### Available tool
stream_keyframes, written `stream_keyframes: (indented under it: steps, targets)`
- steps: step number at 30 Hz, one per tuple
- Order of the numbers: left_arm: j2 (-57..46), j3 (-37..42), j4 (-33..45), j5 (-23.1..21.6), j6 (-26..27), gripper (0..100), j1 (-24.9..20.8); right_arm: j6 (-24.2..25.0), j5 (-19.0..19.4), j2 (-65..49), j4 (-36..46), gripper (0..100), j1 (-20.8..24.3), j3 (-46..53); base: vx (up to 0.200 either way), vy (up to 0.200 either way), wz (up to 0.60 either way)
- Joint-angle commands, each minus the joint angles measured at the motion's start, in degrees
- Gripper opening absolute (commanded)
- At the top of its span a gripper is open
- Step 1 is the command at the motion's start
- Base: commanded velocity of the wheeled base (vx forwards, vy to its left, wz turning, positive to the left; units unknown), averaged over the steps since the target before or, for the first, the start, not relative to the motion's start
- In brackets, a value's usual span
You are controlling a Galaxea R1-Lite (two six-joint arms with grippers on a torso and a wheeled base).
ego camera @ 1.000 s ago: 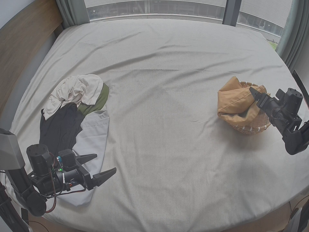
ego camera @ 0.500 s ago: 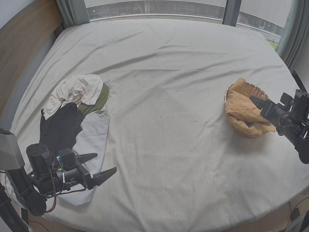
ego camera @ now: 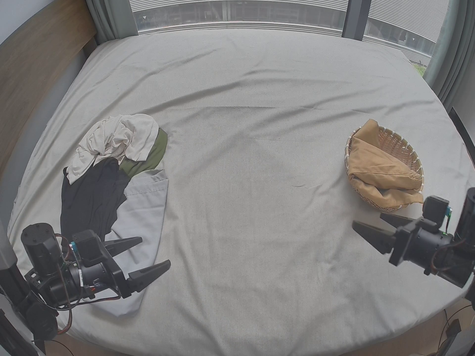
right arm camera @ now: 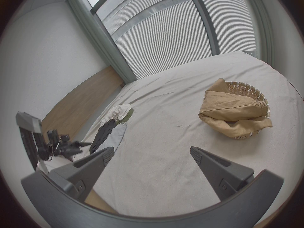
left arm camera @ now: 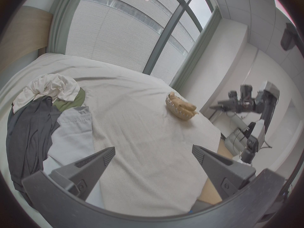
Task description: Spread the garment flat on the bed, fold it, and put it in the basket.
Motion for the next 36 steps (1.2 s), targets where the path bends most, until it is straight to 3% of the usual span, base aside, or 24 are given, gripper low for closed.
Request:
stream_keyframes:
  steps: [1,3,6,9,11,12,16,18,23,24,27,28,29,30,33,36]
  targets:
    - [-14.33,1.27,0.65,-0.27,-7.99,100,0.23,-2.52,1.75,-16.48,0.63,100,-0.42,8.24,0.000,0.000,0.00]
    - [-14.33,1.27,0.65,-0.27,-7.99,100,0.23,-2.52,1.75,-16.48,0.63,100,-0.42,8.24,0.000,0.000,0.00]
    - [-25.32,1.27,3.37,-0.09,-13.52,100,-1.96,-4.19,1.75,-26.50,5.03,100,-7.10,9.12,0.000,0.000,0.00]
    - [-30.94,1.27,8.82,0.35,-14.75,100,-2.67,-4.37,1.75,-32.04,10.04,100,-11.58,9.47,0.000,0.000,0.00]
    - [-31.20,1.27,9.18,0.35,-14.75,100,-2.67,-4.37,1.75,-32.30,10.30,100,-11.85,9.47,0.000,0.000,0.00]
    - [-37.36,1.18,17.70,0.35,-14.84,100,-2.49,-4.89,1.84,-39.51,16.45,100,-17.47,8.94,0.000,0.000,0.00]
    - [-41.66,0.83,25.26,0.35,-14.75,100,-2.58,-5.24,2.63,-45.31,21.20,100,-22.48,8.33,0.000,0.000,0.00]
    - [-47.55,0.13,34.66,0.35,-14.75,100,-2.67,-6.30,6.76,-55.77,29.55,100,-28.90,8.59,0.000,0.000,0.00]
    - [-55.81,0.04,45.39,1.58,-14.58,100,-2.14,-7.44,9.48,-69.22,46.69,100,-31.89,8.15,0.000,0.000,0.00]
    - [-56.17,0.04,45.74,1.76,-14.58,100,-2.05,-7.44,9.40,-69.48,47.13,100,-31.89,8.06,0.000,0.000,0.00]
    - [-63.72,-0.40,54.18,8.70,-13.43,100,-1.44,-8.32,8.87,-70.27,50.11,100,-31.89,10.88,0.000,0.000,0.00]
    - [-63.72,-0.40,54.18,8.70,-13.43,100,-1.44,-8.32,8.87,-70.27,50.11,100,-31.89,10.88,0.000,0.000,0.00]
    - [-67.42,-0.49,57.51,11.51,-12.38,100,-1.35,-9.99,7.11,-70.27,49.59,100,-31.62,13.07,0.000,0.000,0.00]
    - [-71.99,-0.49,61.91,14.50,-11.59,100,-1.00,-12.19,2.01,-70.62,50.03,100,-31.27,12.55,0.000,0.000,0.00]
    - [-79.90,-0.40,69.64,17.84,-10.36,100,1.99,-16.41,-5.46,-73.79,52.75,100,-29.78,11.49,0.000,0.000,0.00]
    - [-89.12,0.48,78.78,17.93,-8.34,100,6.65,-16.14,-7.57,-73.43,53.19,100,-29.78,11.14,0.000,0.000,0.00]
